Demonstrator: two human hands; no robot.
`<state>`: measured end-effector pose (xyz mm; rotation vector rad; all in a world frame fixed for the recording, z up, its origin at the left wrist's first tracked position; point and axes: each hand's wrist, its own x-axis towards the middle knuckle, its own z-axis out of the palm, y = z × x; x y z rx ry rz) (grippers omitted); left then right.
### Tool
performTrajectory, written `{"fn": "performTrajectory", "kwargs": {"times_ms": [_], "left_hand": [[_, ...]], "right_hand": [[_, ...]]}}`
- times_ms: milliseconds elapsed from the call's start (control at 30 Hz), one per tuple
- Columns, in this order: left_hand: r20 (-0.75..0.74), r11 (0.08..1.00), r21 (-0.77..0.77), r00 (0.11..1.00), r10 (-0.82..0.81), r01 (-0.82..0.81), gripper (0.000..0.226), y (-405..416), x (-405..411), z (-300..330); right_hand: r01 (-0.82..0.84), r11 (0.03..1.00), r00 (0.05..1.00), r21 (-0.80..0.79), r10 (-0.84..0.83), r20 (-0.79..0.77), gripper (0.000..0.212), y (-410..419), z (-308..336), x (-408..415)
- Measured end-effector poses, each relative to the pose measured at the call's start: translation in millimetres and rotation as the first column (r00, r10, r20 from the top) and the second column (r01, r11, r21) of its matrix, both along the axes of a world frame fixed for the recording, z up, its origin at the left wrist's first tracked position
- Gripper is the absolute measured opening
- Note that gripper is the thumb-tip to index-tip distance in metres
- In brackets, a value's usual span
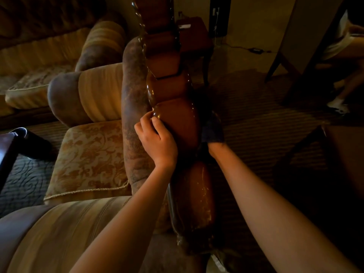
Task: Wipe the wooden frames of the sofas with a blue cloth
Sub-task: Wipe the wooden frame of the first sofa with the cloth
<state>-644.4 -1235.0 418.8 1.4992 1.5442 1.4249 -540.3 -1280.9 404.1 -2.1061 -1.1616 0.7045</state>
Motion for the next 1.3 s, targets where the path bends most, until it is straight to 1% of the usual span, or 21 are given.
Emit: {"fn": "performTrajectory", "kwargs": {"times_ms": [33, 67, 100, 167, 233, 267, 300, 333, 367, 400, 467, 533, 633, 733, 833, 900, 967, 1067, 1167, 1233, 1300], "left_hand": [[0.005, 1.0, 0.001, 1.0, 0.004, -0.004, 0.041, 0.5, 0.4, 0.3], [0.015, 1.0, -0.001, 1.0, 0.01, -0.01, 0.041, 0.6, 0.8, 1.0], [0.023, 1.0, -0.004, 1.0, 0.012, -0.012, 0.042, 0.6, 0.9, 1.1], [0.032, 1.0, -0.004, 0.999, 0.009, -0.009, 0.042, 0.8, 0.6, 0.8], [0.034, 1.0, -0.01, 0.999, 0.007, -0.007, 0.041, 0.8, 0.3, 1.6], [0.031, 1.0, -0.017, 0.999, 0.008, -0.007, 0.039, 0.2, 0.5, 2.2], [0.03, 1.0, -0.028, 1.0, 0.007, -0.006, 0.036, -0.8, 0.7, 3.2], [0.031, 0.999, -0.046, 1.0, 0.0, 0.001, 0.033, -1.9, -0.1, 5.2], [0.042, 0.997, -0.075, 0.999, -0.017, 0.02, 0.029, -2.0, -1.9, 7.6], [0.066, 0.993, -0.106, 0.997, -0.046, 0.053, 0.026, -1.8, -4.5, 11.3], [0.147, 0.976, -0.152, 0.98, -0.132, 0.154, 0.024, -0.3, -12.6, 16.7], [0.196, 0.966, -0.163, 0.966, -0.166, 0.2, 0.024, -4.1, -22.1, 20.5], [0.311, 0.975, -0.158, 0.945, -0.099, 0.154, 0.021, -19.3, -33.9, 21.0], [0.271, 0.971, -0.197, 0.959, -0.081, 0.138, 0.019, -40.0, -47.9, 15.4], [0.293, 0.967, -0.221, 0.955, -0.056, 0.125, 0.021, -59.0, -66.4, 2.1], [0.302, 0.964, -0.244, 0.953, -0.028, 0.106, 0.021, -72.3, -76.0, -5.8], [0.287, 0.954, -0.283, 0.958, -0.01, 0.094, 0.021, -85.0, -82.9, -14.2], [0.263, 0.926, -0.356, 0.964, -0.031, 0.127, 0.023, -99.8, -89.0, -21.2], [0.263, 0.886, -0.42, 0.961, -0.086, 0.194, 0.025, -108.5, -89.0, -18.3], [0.229, 0.89, -0.412, 0.968, -0.107, 0.196, 0.026, -114.5, -88.8, -13.4], [0.236, 0.9, -0.386, 0.965, -0.113, 0.2, 0.023, -118.6, -88.4, -7.4]], "right_hand": [[0.043, 0.999, 0.996, -0.015, -0.044, -0.075, 0.044, -5.5, -5.0, -3.0], [0.078, 0.997, 0.993, -0.004, -0.078, -0.087, 0.044, -10.9, -7.2, -3.8], [0.116, 0.991, 0.986, -0.067, -0.123, -0.111, 0.044, -19.9, -10.2, -8.4], [0.054, 0.992, 0.983, -0.118, -0.074, -0.169, 0.044, -39.6, -21.9, -15.0], [0.171, 0.975, 0.973, -0.145, -0.191, -0.133, 0.043, -61.3, -21.3, -17.8], [0.196, 0.976, 0.97, -0.092, -0.206, -0.126, 0.044, -70.9, -18.1, -18.7], [0.143, 0.99, 0.983, 0.013, -0.141, -0.117, 0.051, -75.9, -20.4, -19.0], [0.094, 0.987, 0.984, 0.132, -0.072, -0.161, 0.061, -74.2, -17.7, -22.4], [0.032, 0.981, 0.985, 0.19, 0.002, -0.175, 0.065, -69.1, -18.1, -25.8], [0.044, 0.987, 0.994, 0.155, -0.027, -0.11, 0.063, -58.5, -14.7, -29.8], [0.17, 0.985, 0.982, 0.022, -0.171, 0.074, 0.052, -38.8, -0.4, -39.5], [0.21, 0.978, 0.961, 0.018, -0.21, 0.181, 0.055, -36.5, 6.2, -47.3], [0.106, 0.994, 0.935, -0.007, -0.097, 0.341, 0.059, -57.6, -3.1, -51.9], [0.009, 0.998, 0.888, -0.066, 0.022, 0.46, 0.054, -86.2, -8.6, -61.2], [-0.096, 0.994, 0.784, 0.051, 0.044, 0.619, 0.046, -120.0, -15.3, -85.1], [-0.182, 0.981, 0.721, 0.064, 0.089, 0.688, 0.047, -138.1, -22.5, -97.3], [-0.236, 0.97, 0.687, 0.05, 0.13, 0.715, 0.05, -147.0, -24.8, -101.1], [-0.289, 0.954, 0.677, 0.078, 0.147, 0.721, 0.043, -141.7, -26.4, -92.8], [-0.283, 0.953, 0.71, 0.111, 0.13, 0.692, 0.04, -119.8, -24.6, -83.8], [-0.266, 0.957, 0.74, 0.12, 0.123, 0.662, 0.036, -99.9, -19.1, -79.3], [-0.24, 0.96, 0.784, 0.147, 0.103, 0.612, 0.035, -81.1, -12.8, -75.4]]}}
